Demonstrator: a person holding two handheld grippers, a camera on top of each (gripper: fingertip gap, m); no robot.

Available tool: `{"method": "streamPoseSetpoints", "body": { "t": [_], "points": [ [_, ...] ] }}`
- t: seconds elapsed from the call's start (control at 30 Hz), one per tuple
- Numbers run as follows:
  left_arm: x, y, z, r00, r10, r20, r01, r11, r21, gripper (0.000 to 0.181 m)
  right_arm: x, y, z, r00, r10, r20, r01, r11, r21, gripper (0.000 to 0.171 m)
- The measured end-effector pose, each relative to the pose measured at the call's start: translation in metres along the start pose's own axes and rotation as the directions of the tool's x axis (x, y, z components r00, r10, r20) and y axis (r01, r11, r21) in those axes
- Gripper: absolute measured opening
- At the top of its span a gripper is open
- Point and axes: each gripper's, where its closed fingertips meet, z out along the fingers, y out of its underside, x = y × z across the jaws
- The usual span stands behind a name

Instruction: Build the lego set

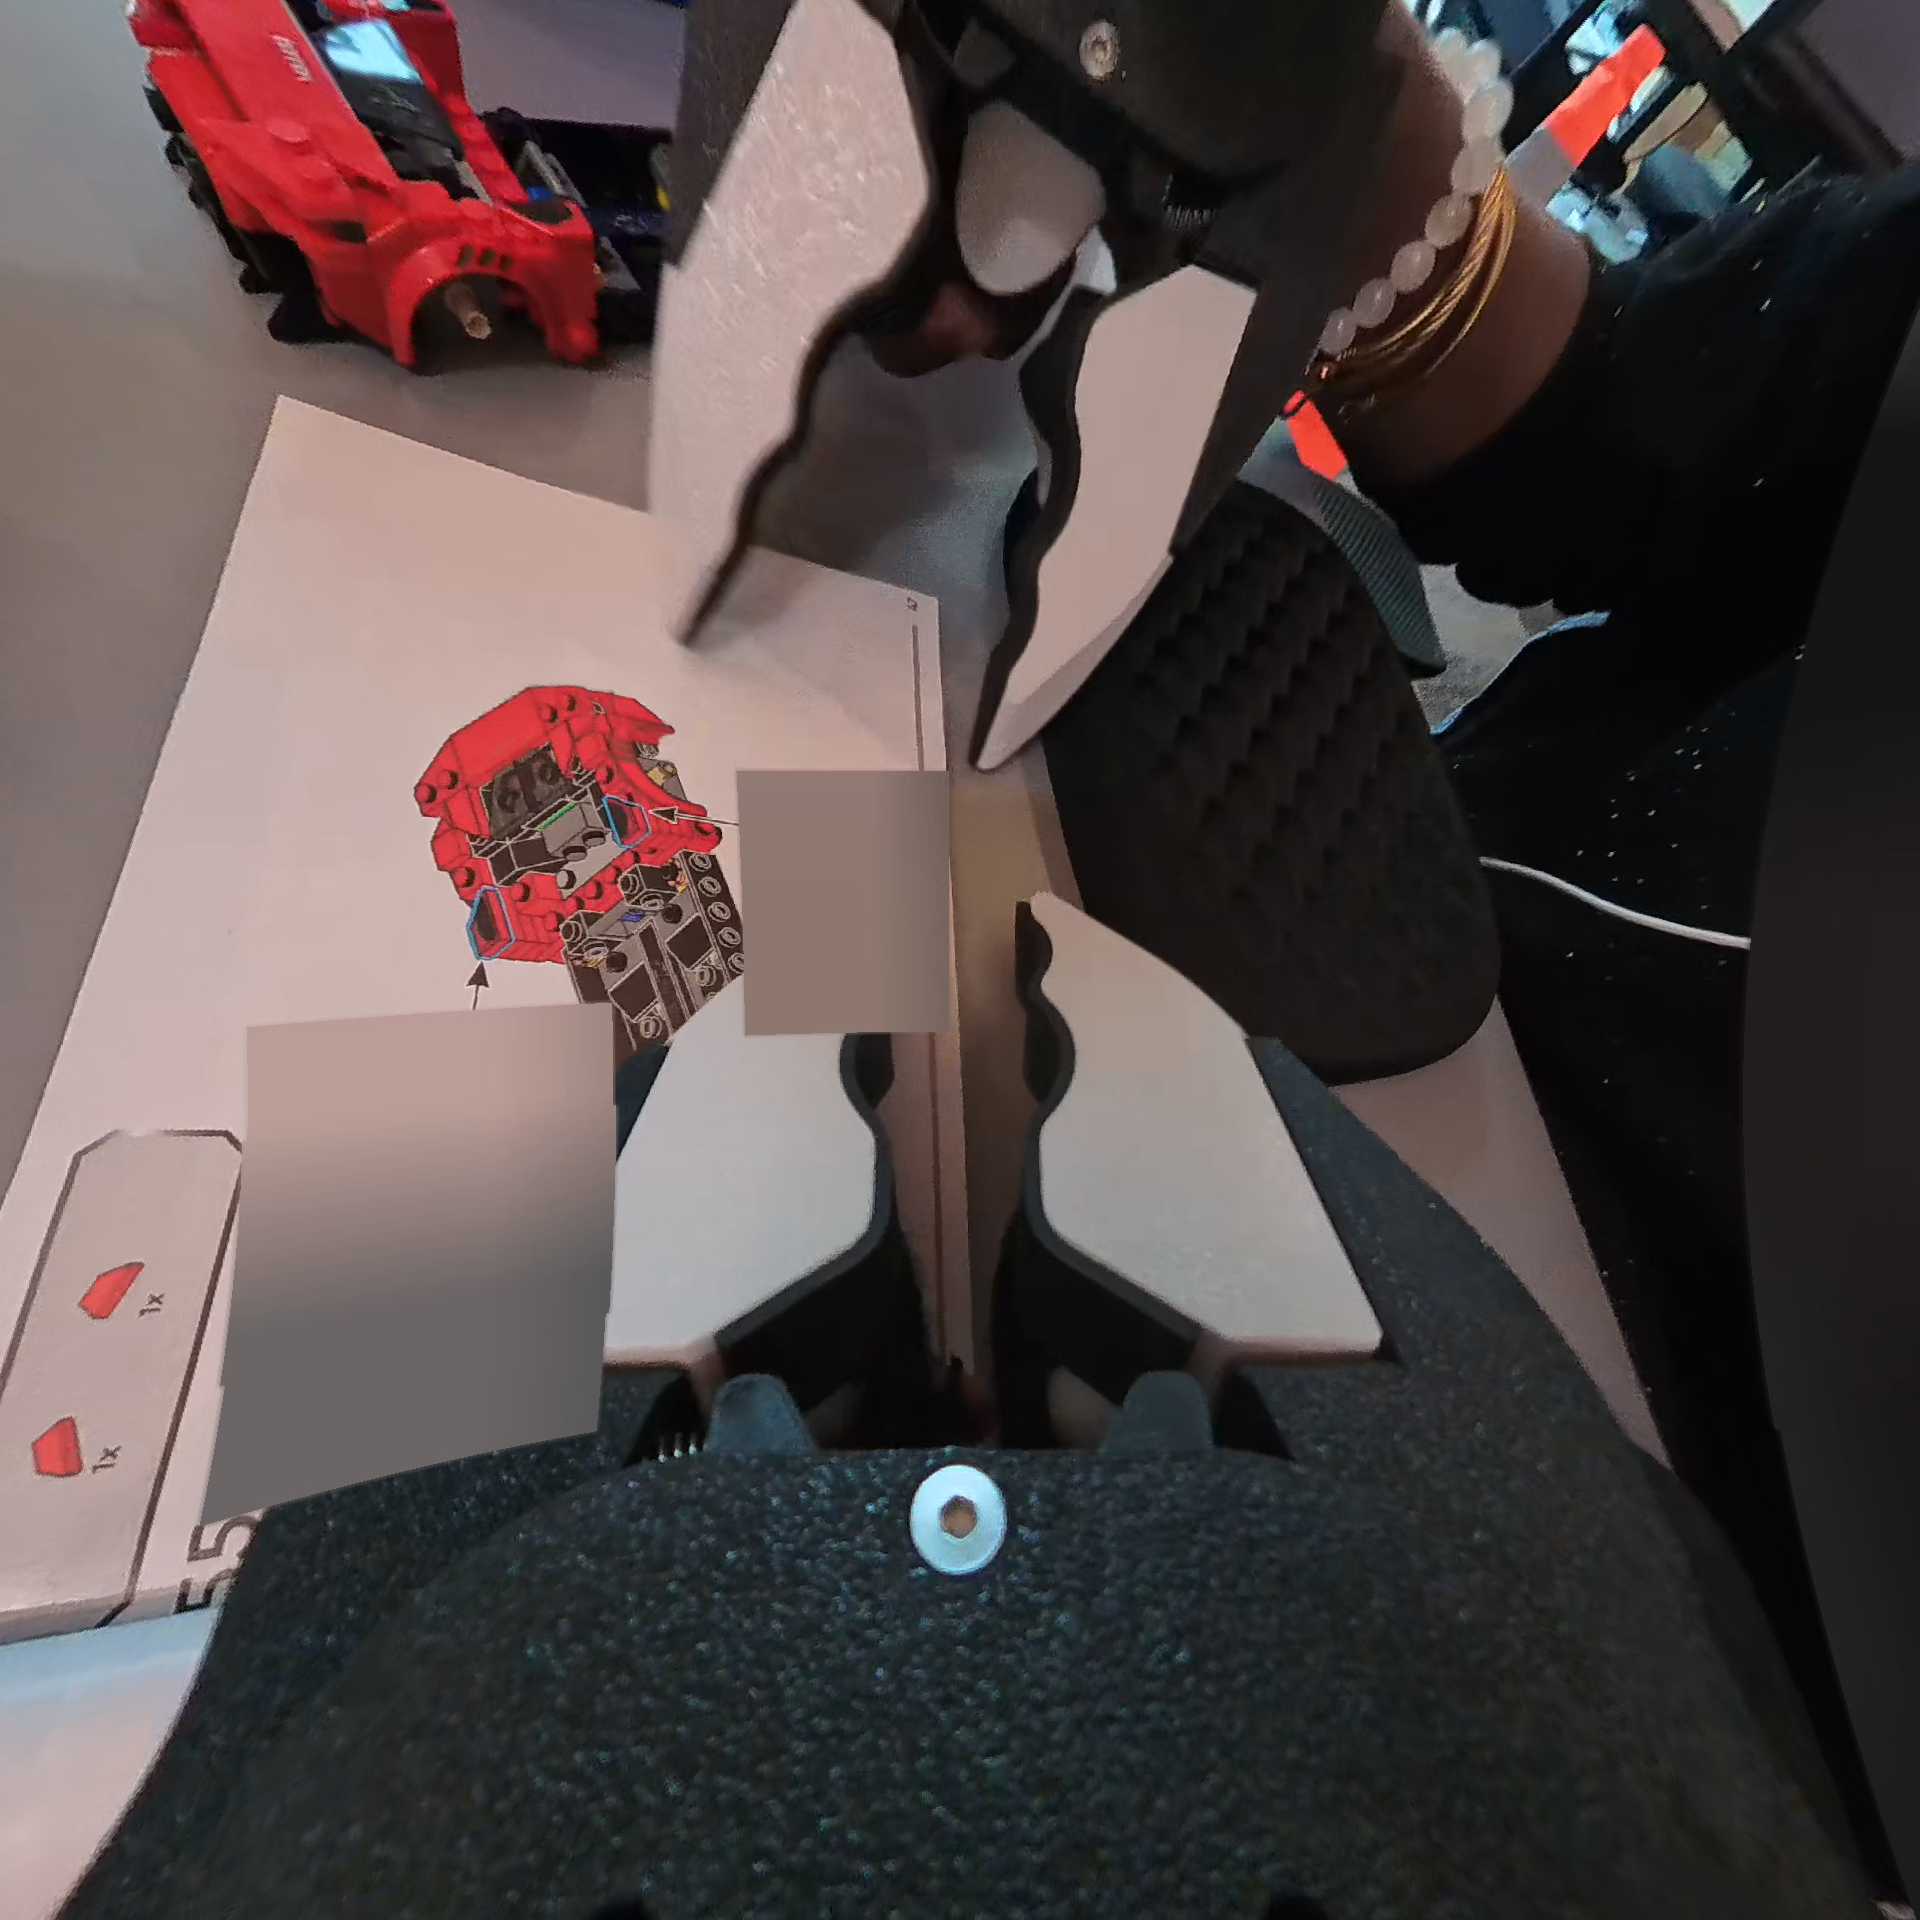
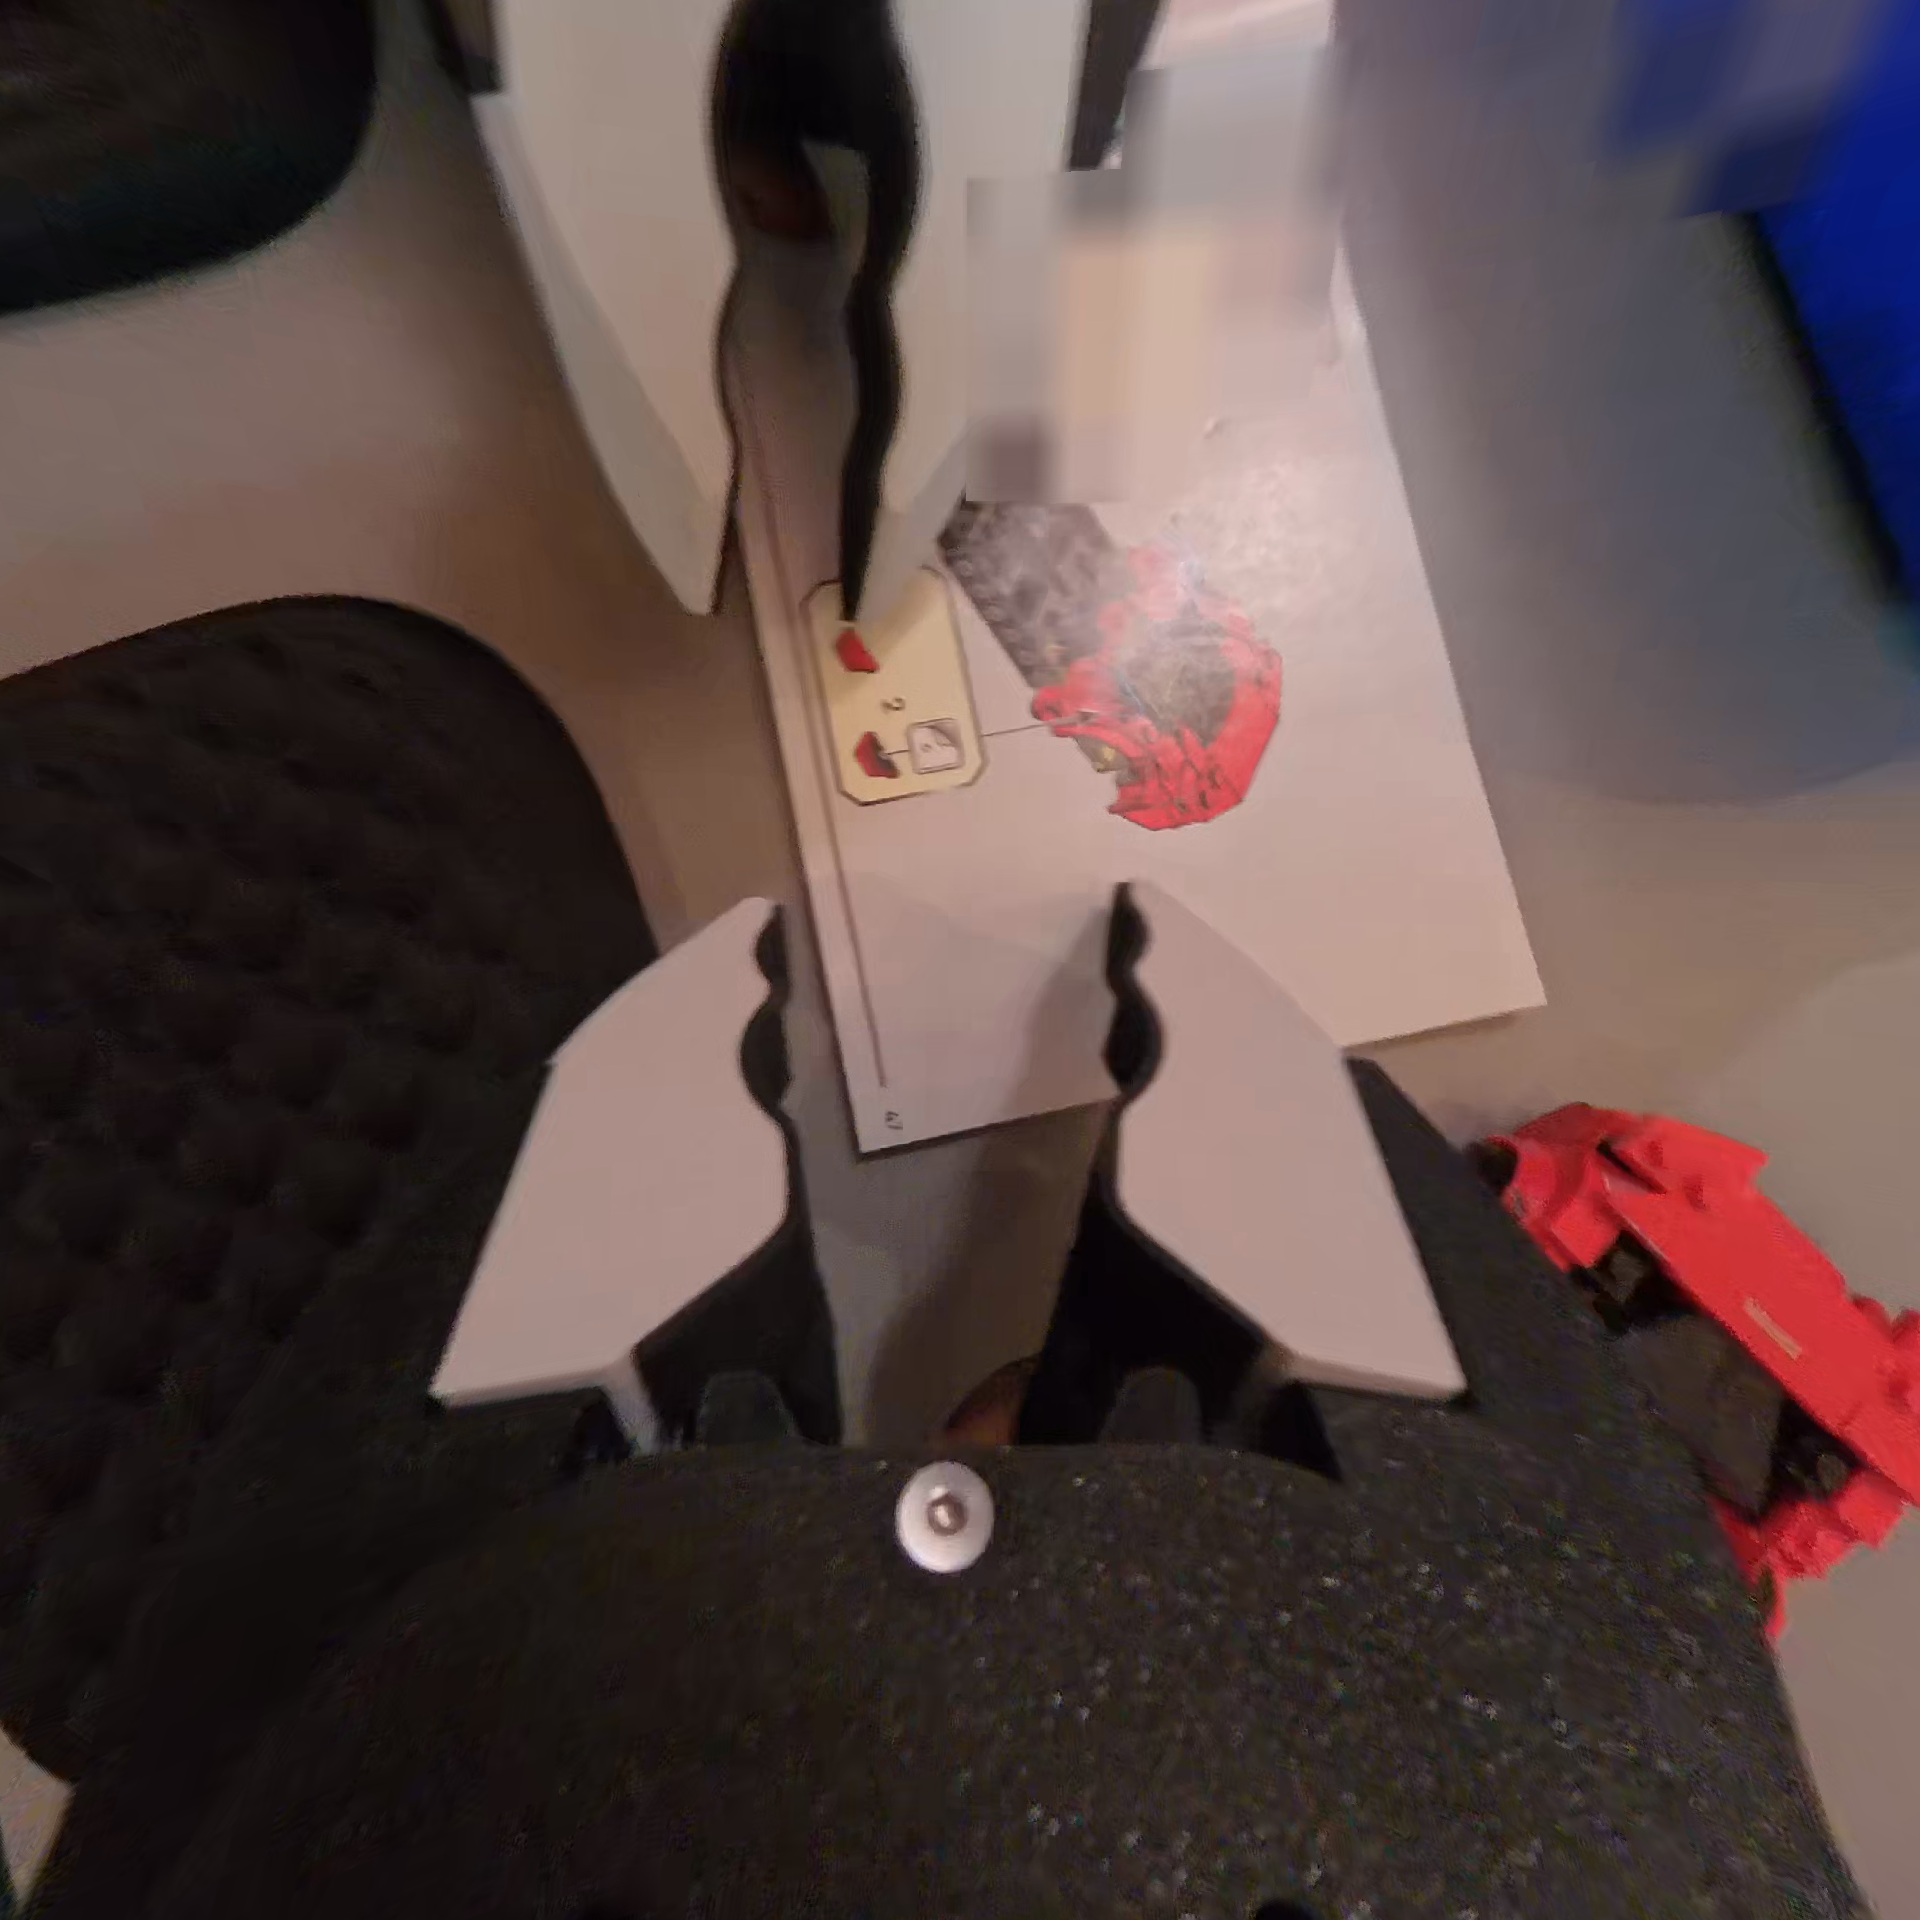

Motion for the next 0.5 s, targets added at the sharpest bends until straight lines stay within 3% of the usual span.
{"method": "streamPoseSetpoints", "body": {
  "t": [0.13, 0.5],
  "points": [
    [0.0, -0.004, -0.003, 0.998, -0.046, -0.037, 0.047, 0.998, 0.033, 0.019, 0.015, -0.008, -0.004, 0.989, 0.149, -0.018, -0.148, 0.988, 0.048, 0.098],
    [0.003, -0.006, -0.004, 0.989, -0.106, -0.1, 0.111, 0.992, 0.052, 0.019, 0.013, -0.003, 0.015, 0.98, 0.173, -0.104, -0.18, 0.981, -0.071, 0.113]
  ]
}}
